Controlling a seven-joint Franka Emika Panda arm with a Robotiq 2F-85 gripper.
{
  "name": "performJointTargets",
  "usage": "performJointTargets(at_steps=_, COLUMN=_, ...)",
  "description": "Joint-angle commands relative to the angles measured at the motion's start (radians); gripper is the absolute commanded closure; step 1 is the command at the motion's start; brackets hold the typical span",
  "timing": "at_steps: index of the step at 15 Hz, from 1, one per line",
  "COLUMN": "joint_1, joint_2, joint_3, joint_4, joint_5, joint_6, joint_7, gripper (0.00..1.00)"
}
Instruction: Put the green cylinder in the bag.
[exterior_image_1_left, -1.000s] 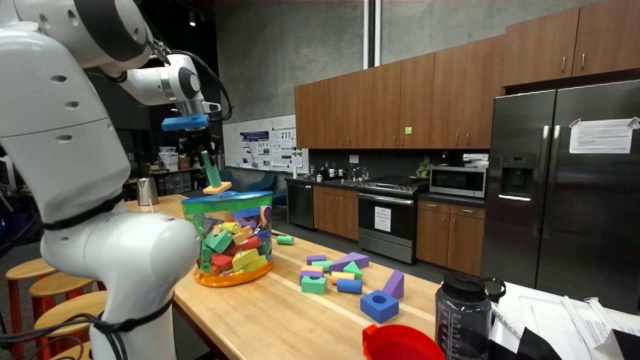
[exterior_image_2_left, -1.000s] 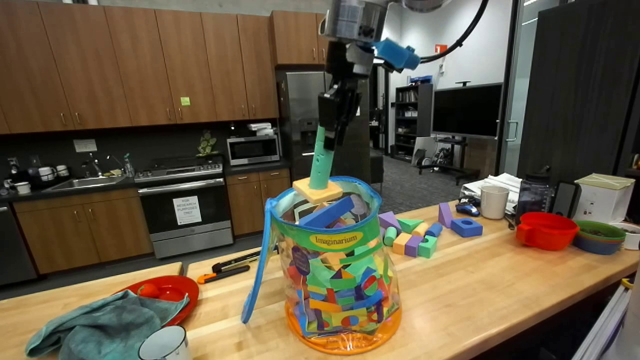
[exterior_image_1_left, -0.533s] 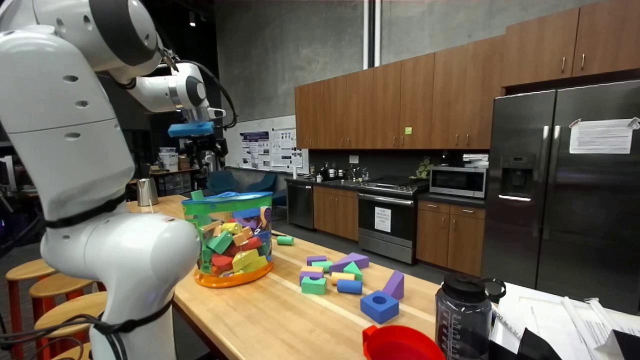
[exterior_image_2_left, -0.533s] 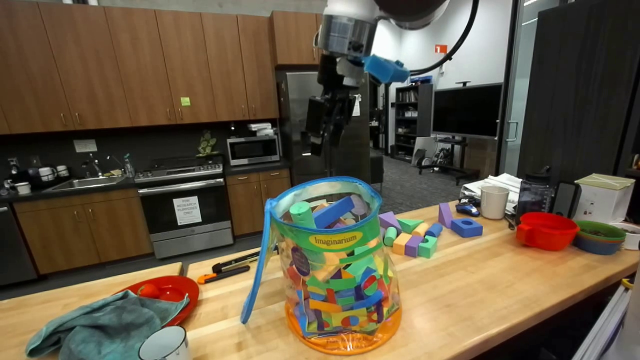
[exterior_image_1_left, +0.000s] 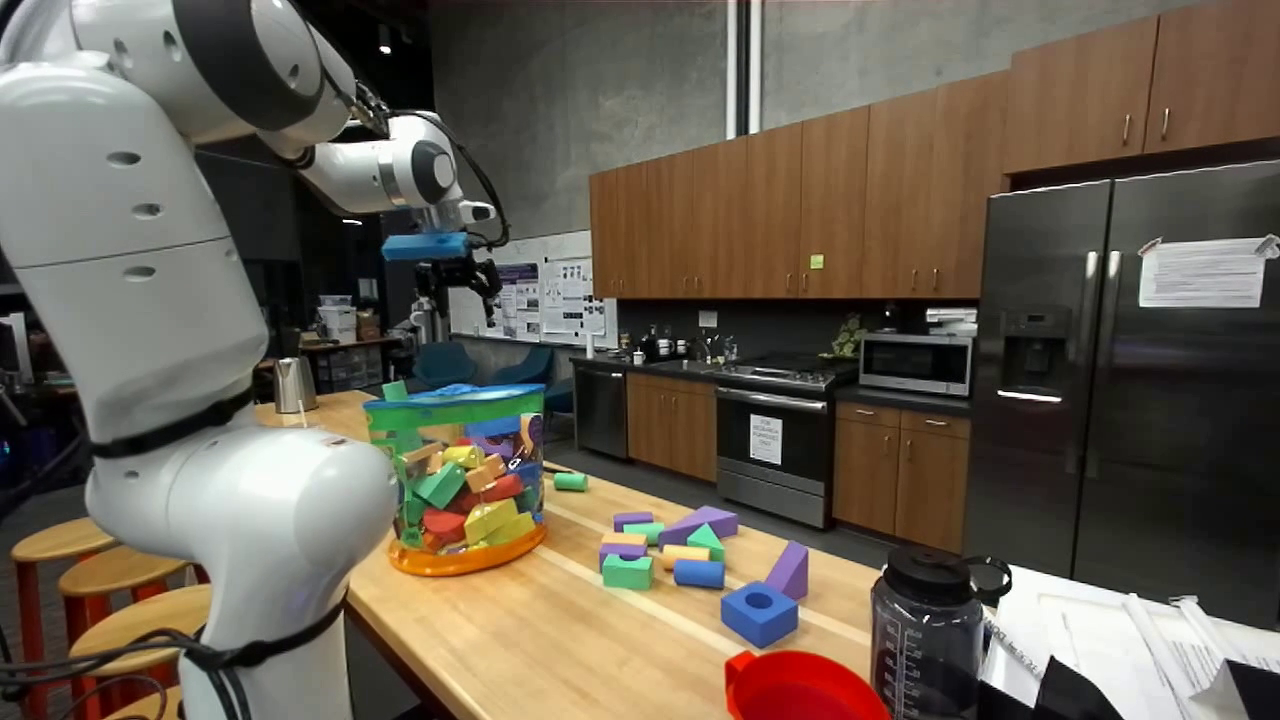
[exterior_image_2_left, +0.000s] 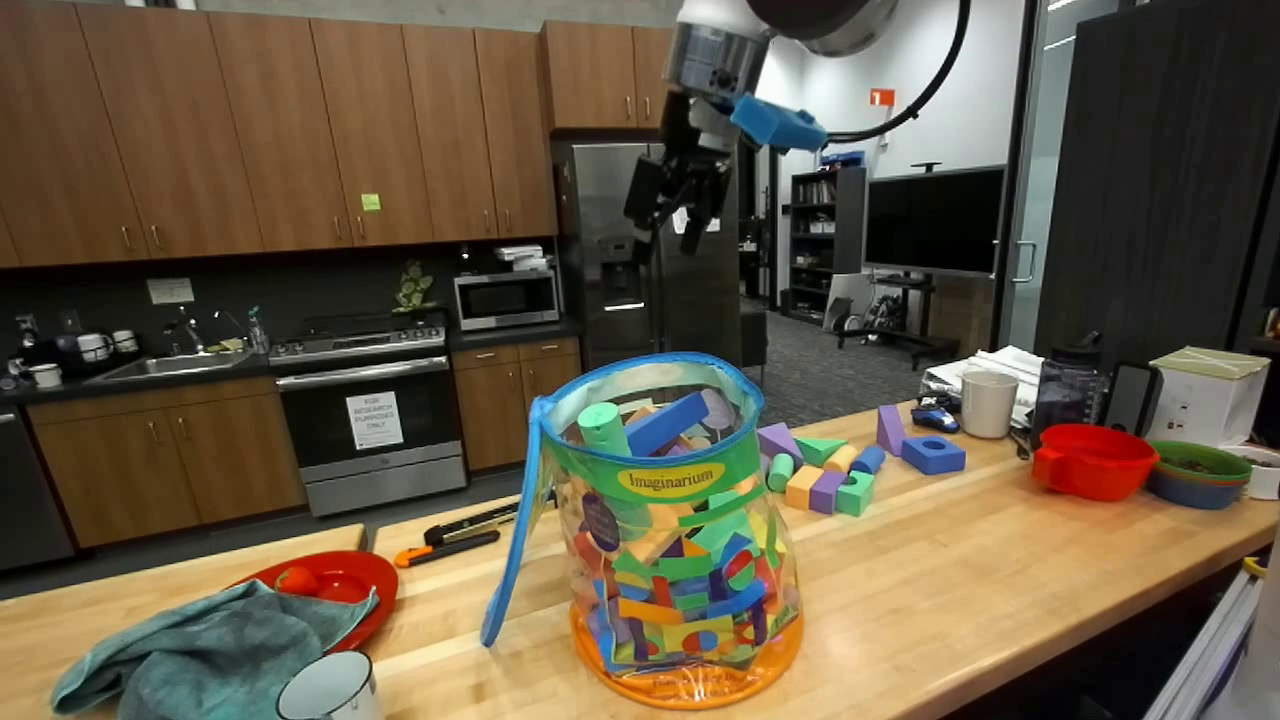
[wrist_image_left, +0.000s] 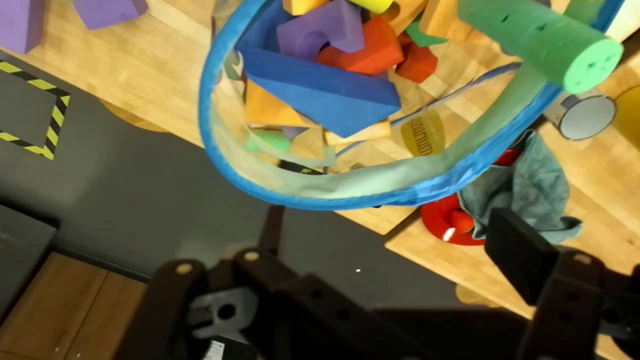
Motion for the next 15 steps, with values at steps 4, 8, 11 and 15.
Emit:
performJointTargets(at_steps=4, joint_1=-0.108, joint_2=0.049, joint_3=-0.131, joint_4=0.074, joint_5=0.015, joint_6=-0.021, joint_7=-0.004, gripper=0.00)
performJointTargets(at_steps=8, joint_1=-0.166, joint_2=0.116, joint_3=-0.194, joint_4=0.130, joint_5=0.005, joint_6=-0.039, joint_7=0.000, gripper=0.00)
performJointTargets(at_steps=11, joint_1=-0.199, joint_2=0.165, joint_3=-0.232, joint_4=0.135, joint_5=-0.004, joint_6=-0.054, joint_7=-0.009, gripper=0.00)
performJointTargets(at_steps=15, joint_1=-0.226, joint_2=0.224, joint_3=-0.264, joint_4=0.094, joint_5=-0.031, joint_6=-0.050, joint_7=-0.012, gripper=0.00)
